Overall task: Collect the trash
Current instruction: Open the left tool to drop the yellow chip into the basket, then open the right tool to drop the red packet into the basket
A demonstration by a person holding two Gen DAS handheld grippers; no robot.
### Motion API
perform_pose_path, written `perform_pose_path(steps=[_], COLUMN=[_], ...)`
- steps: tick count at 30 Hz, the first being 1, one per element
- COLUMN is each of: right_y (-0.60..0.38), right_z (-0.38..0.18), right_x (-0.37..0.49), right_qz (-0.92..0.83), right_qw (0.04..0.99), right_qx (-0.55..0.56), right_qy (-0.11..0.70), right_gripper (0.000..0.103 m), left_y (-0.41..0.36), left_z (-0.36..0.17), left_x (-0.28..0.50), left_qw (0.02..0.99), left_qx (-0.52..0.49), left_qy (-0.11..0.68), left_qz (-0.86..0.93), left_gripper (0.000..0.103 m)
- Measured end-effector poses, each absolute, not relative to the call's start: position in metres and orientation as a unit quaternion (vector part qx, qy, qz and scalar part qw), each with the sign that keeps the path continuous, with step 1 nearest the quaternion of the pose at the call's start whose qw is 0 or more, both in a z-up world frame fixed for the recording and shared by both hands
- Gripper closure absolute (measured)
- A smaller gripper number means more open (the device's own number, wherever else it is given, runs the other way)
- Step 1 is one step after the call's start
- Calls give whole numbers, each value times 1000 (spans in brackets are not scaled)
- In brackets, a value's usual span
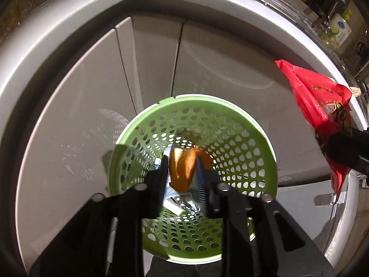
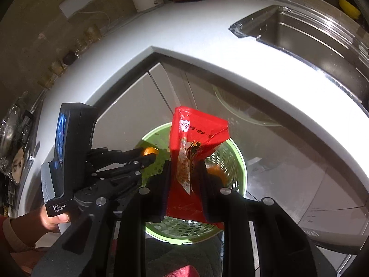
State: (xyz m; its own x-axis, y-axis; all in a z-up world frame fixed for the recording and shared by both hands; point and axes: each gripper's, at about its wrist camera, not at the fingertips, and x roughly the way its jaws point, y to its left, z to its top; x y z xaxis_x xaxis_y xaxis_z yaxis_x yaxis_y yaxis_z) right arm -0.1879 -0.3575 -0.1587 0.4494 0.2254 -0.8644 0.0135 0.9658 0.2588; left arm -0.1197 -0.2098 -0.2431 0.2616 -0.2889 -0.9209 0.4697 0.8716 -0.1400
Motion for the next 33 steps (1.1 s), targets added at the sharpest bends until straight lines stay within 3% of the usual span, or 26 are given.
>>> perform_pose_path(steps=[1, 6, 13, 16, 19, 25, 27, 29, 31, 33], right_y=[-358, -362, -366, -361, -352, -316, -307, -299, -295, -292], right_z=[-161, -167, -168, -175, -192, -258, -279, -297, -313, -326], right_x=[-188, -184, -177, -173, -167, -154, -150, -146, -145, -142], right_qz=[63, 69, 78, 88, 106, 144, 147, 142, 134, 129], right_qw=[842, 835, 836, 833, 825, 792, 780, 770, 762, 749], right_qx=[114, 112, 107, 96, 85, 58, 47, 33, 21, 18], right_qy=[524, 534, 533, 538, 548, 590, 607, 621, 633, 649], right_gripper=[78, 78, 77, 77, 77, 77, 67, 38, 21, 16], left_y=[-212, -222, -213, -199, -183, -159, -156, -151, -147, -143], left_z=[-243, -233, -205, -189, -171, -150, -150, -151, -153, -155], left_x=[-121, -124, -121, -121, -127, -133, -135, -136, -137, -137], left_qw=[790, 790, 795, 809, 823, 836, 834, 833, 830, 828], left_qx=[84, 89, 78, 79, 83, 77, 79, 80, 75, 70], left_qy=[557, 551, 548, 537, 523, 515, 520, 523, 529, 534], left_qz=[-240, -253, -248, -226, -206, -175, -167, -161, -158, -156], left_gripper=[50, 35, 32, 24, 18, 15, 15, 15, 15, 15])
